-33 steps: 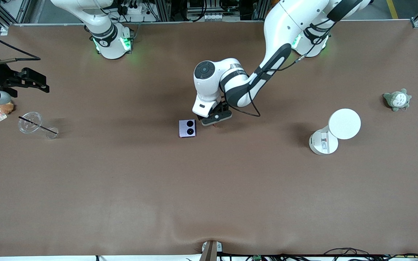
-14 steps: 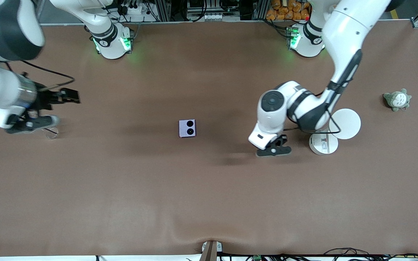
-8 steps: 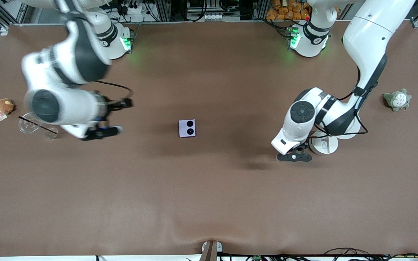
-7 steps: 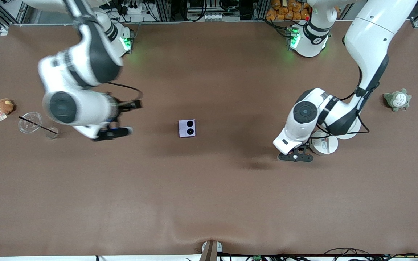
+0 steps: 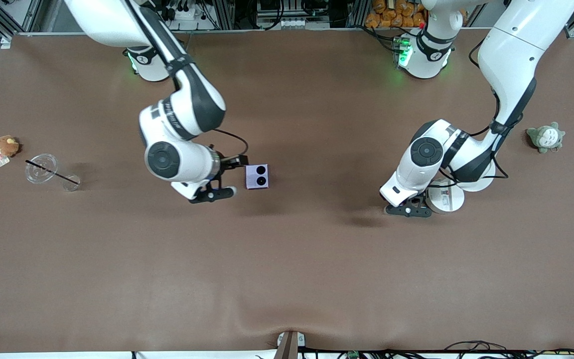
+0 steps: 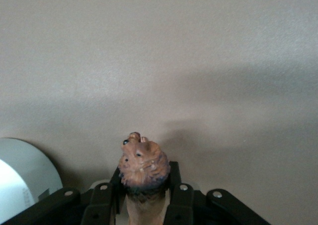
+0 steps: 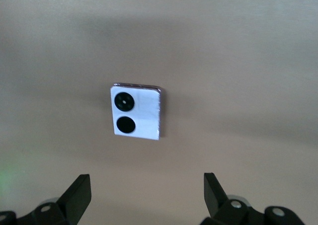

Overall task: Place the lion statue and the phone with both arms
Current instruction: 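Grasp the white phone with the right gripper while the left gripper holds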

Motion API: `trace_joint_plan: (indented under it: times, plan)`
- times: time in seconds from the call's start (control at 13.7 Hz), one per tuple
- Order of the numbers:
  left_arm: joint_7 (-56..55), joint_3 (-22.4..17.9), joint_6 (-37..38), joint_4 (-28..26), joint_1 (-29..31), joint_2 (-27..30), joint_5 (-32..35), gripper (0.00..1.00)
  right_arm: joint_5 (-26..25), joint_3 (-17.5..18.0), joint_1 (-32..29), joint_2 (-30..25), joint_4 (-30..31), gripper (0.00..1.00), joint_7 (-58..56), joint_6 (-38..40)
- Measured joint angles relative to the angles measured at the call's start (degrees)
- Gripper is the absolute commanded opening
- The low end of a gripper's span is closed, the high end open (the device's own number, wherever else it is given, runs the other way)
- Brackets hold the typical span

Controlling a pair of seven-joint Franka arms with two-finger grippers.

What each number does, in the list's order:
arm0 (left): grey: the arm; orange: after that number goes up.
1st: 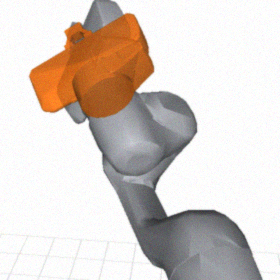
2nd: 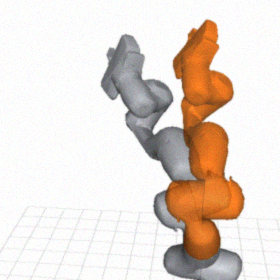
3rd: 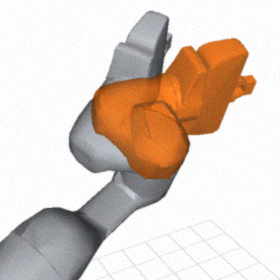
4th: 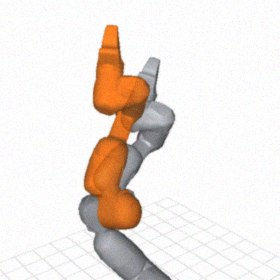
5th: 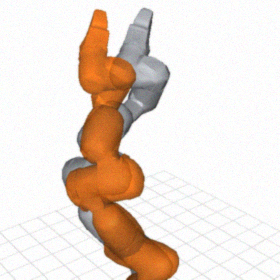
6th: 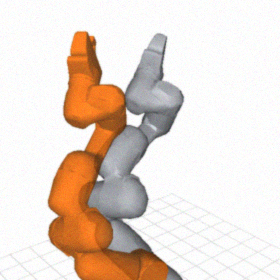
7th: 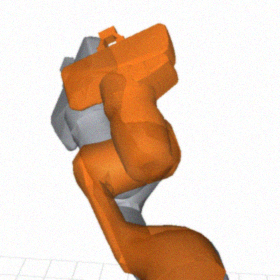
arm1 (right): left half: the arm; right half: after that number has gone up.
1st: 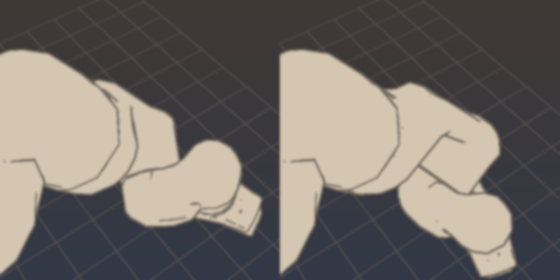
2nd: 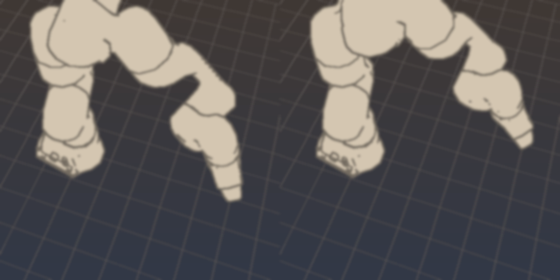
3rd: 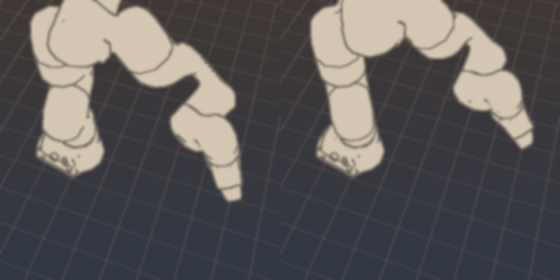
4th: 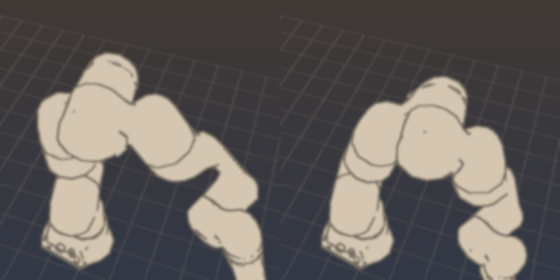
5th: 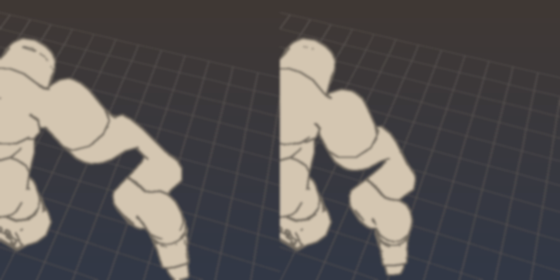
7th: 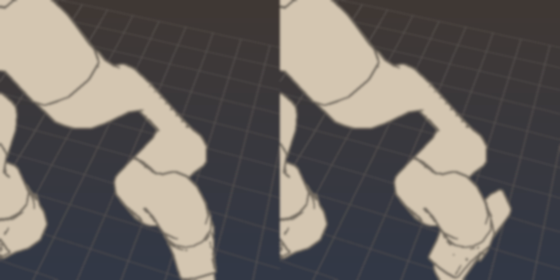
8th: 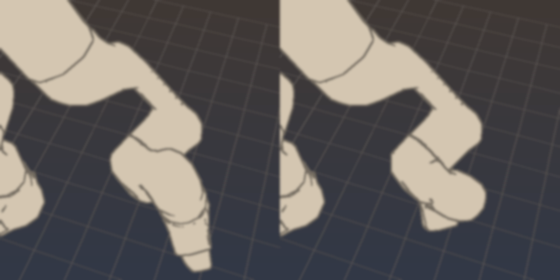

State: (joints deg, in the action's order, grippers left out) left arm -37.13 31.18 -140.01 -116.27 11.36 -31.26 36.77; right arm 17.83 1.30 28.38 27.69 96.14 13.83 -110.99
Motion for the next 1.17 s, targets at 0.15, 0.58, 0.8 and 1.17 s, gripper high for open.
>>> trace_joint_plan:
  times: [0.15,0.58,0.8,1.17]
  plan:
    - [1.03,0.01,0.0,-1.15,0.64,1.05,0.04,0.0,0.01,0.01,2.01,1.91,0.61,1.0,2.0,-4.64]
    - [2.41,-0.01,-0.53,-2.25,3.35,1.45,4.42,0.0,0.01,-0.03,6.32,9.29,1.17,1.0,3.38,-14.93]
    - [2.45,0.01,-1.74,-2.48,3.66,1.24,4.52,0.19,0.0,-0.07,6.87,10.27,1.36,1.0,3.56,-15.15]
    - [2.27,0.02,-2.17,-2.38,3.71,1.09,4.52,1.0,0.0,-0.13,7.08,10.26,3.92,1.0,3.69,-20.36]
